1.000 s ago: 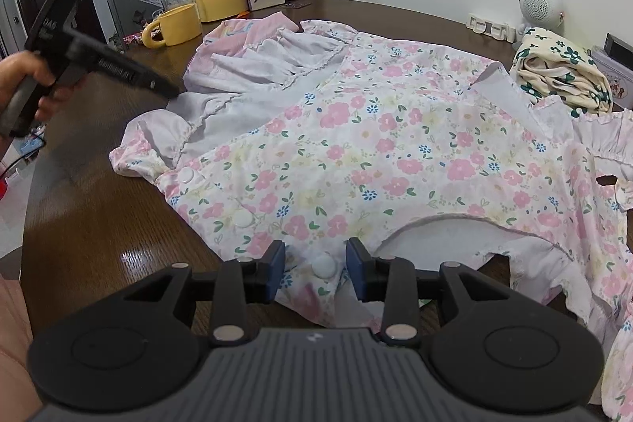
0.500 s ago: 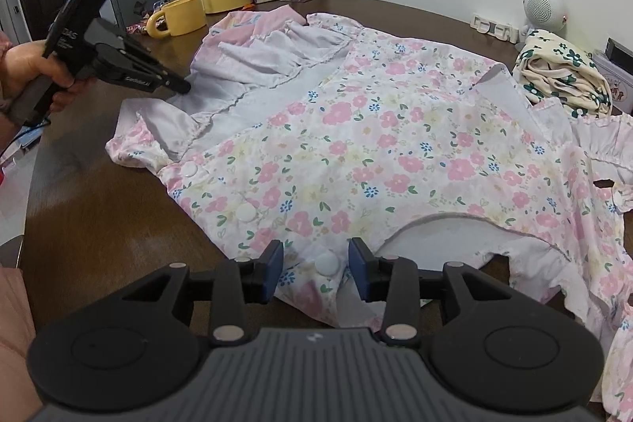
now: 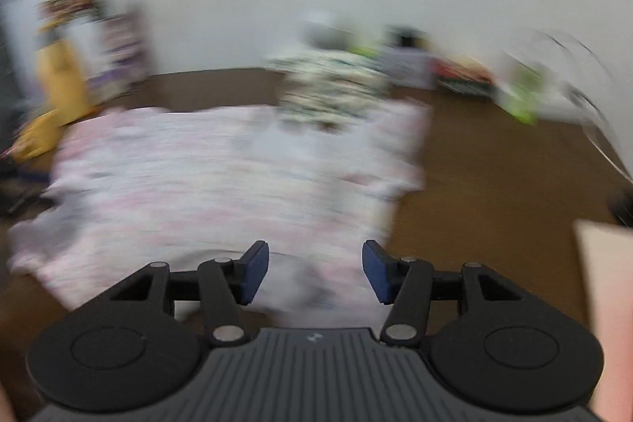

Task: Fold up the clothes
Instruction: 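Lift the hem with the right gripper and fold it toward the collar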

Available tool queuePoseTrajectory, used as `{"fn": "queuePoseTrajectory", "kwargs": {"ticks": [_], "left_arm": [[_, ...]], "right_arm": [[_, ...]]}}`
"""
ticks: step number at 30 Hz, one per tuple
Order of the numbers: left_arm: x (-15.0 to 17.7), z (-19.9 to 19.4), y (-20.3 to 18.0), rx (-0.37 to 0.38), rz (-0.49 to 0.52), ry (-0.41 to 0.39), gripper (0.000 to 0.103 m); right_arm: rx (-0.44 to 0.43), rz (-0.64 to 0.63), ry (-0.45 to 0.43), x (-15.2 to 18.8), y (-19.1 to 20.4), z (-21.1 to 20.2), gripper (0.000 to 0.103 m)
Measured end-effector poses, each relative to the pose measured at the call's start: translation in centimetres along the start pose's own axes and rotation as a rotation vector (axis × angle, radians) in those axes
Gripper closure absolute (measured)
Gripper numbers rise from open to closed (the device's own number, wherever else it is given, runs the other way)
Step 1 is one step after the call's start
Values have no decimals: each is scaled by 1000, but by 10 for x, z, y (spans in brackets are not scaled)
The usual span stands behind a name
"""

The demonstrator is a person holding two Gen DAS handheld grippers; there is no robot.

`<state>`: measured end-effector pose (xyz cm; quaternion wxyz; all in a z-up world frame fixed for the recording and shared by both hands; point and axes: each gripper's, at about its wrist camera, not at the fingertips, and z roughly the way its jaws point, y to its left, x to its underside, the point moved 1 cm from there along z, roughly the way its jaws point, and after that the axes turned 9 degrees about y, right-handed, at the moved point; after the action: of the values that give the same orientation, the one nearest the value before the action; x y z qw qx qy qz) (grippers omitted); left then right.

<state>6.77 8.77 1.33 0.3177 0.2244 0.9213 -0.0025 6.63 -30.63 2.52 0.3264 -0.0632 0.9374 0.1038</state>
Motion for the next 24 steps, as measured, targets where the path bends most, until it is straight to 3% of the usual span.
{"fn": "queuePoseTrajectory", "kwargs": {"ticks": [3, 5, 12, 16, 18, 19, 24], "left_arm": [[-7, 19, -12, 24, 8, 26, 60], [-4, 26, -17, 26, 5, 52, 70], [6, 36, -13, 50, -62, 78, 73], [7, 34, -11, 58, -66, 73, 73], [8, 34, -10, 61, -65, 70, 73], [9, 34, -9, 62, -66, 69, 73], [11, 32, -9, 56, -58, 61, 72]], "right_arm": [[-41, 112, 22, -9, -35, 15, 50], [-98, 156, 41, -22, -47, 33, 53], [-169, 210, 115, -63, -51, 100, 68], [-170, 252, 120, -73, -54, 113, 82], [-174, 263, 123, -74, -55, 117, 99], [-173, 267, 122, -73, -57, 117, 103], [-87, 275, 93, -72, -72, 108, 103]]}}
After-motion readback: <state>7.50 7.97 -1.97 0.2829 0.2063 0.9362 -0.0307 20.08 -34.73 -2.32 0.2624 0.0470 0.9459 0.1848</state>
